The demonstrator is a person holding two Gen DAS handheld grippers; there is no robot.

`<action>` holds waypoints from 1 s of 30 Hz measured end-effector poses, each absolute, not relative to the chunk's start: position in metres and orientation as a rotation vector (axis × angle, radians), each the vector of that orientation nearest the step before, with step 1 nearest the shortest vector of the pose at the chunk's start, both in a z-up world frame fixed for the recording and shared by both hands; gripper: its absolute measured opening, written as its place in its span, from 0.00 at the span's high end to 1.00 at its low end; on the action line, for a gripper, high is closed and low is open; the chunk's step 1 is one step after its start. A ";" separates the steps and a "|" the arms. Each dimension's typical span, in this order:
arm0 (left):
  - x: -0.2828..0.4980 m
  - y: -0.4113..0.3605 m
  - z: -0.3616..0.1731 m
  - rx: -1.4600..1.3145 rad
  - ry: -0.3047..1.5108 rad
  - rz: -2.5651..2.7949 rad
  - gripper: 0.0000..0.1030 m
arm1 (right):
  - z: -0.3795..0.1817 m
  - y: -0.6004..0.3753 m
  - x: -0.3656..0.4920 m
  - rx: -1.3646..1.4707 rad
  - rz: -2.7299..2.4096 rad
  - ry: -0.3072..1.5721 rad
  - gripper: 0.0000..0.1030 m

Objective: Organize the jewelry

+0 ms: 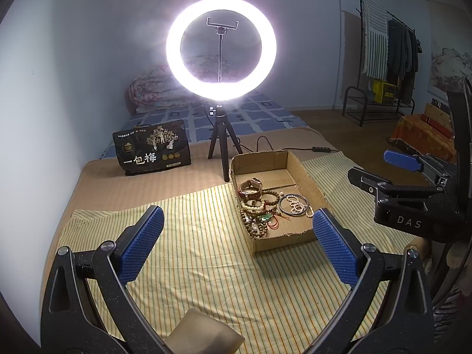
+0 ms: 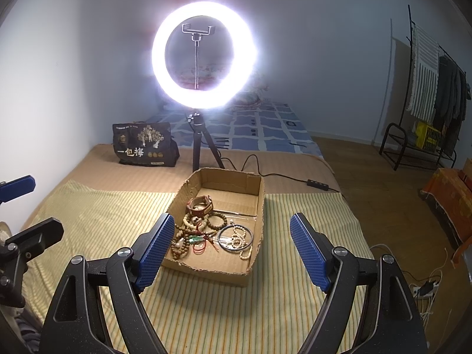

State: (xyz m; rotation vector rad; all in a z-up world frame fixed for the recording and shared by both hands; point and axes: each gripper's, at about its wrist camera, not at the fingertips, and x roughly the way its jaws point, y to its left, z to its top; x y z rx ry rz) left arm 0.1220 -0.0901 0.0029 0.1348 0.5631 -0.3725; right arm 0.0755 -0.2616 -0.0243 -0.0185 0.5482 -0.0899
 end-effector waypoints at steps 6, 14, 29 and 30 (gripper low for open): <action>0.122 -0.090 0.003 0.135 0.564 -0.373 0.01 | -0.024 -0.262 0.075 -0.017 -0.091 0.548 0.22; 0.122 -0.089 0.002 0.136 0.564 -0.373 0.01 | -0.024 -0.261 0.076 -0.018 -0.091 0.548 0.22; 0.123 -0.089 0.003 0.137 0.565 -0.371 0.01 | -0.024 -0.261 0.076 -0.019 -0.091 0.549 0.22; 0.123 -0.088 0.001 0.137 0.565 -0.370 0.01 | -0.024 -0.261 0.076 -0.019 -0.091 0.549 0.22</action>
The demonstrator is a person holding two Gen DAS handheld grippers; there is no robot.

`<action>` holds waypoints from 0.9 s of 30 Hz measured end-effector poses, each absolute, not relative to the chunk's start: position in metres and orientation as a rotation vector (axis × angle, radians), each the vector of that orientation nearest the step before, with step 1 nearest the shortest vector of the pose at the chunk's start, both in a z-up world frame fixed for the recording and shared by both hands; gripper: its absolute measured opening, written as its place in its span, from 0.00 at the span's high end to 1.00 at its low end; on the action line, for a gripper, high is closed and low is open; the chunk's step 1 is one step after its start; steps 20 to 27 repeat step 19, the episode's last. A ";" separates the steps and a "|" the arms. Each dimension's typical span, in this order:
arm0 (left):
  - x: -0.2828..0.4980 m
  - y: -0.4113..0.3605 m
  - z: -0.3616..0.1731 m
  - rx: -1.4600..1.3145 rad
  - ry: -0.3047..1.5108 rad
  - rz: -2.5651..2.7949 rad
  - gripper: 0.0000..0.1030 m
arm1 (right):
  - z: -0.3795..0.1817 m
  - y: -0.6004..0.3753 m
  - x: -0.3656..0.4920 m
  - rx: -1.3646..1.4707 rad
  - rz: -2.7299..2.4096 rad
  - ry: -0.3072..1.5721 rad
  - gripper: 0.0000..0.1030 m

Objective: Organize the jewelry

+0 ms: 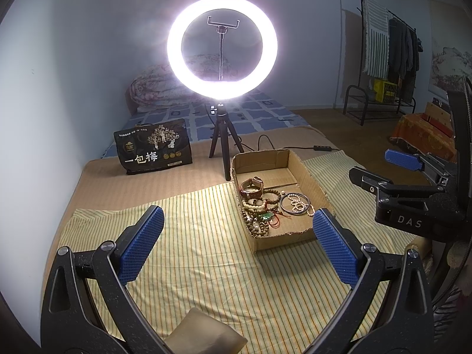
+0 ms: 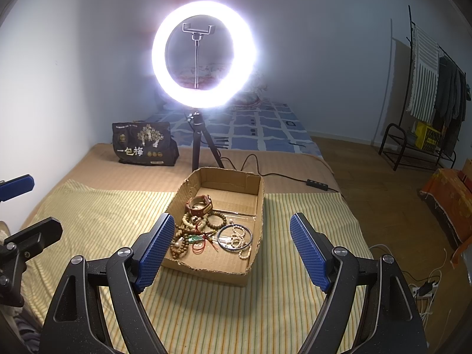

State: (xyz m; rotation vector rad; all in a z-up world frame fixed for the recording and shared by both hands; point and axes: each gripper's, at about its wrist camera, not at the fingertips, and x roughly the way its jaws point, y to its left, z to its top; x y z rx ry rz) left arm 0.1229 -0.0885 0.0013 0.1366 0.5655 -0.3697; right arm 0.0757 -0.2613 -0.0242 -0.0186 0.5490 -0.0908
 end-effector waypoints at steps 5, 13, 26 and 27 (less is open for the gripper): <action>0.119 -0.084 -0.003 0.139 0.564 -0.361 0.01 | -0.024 -0.260 0.075 -0.020 -0.091 0.550 0.22; 0.120 -0.086 -0.002 0.139 0.565 -0.362 0.01 | -0.025 -0.260 0.073 -0.021 -0.092 0.554 0.22; 0.119 -0.084 -0.002 0.143 0.564 -0.366 0.01 | -0.027 -0.259 0.073 -0.025 -0.089 0.558 0.22; 0.119 -0.084 -0.002 0.143 0.564 -0.366 0.01 | -0.027 -0.259 0.073 -0.025 -0.089 0.558 0.22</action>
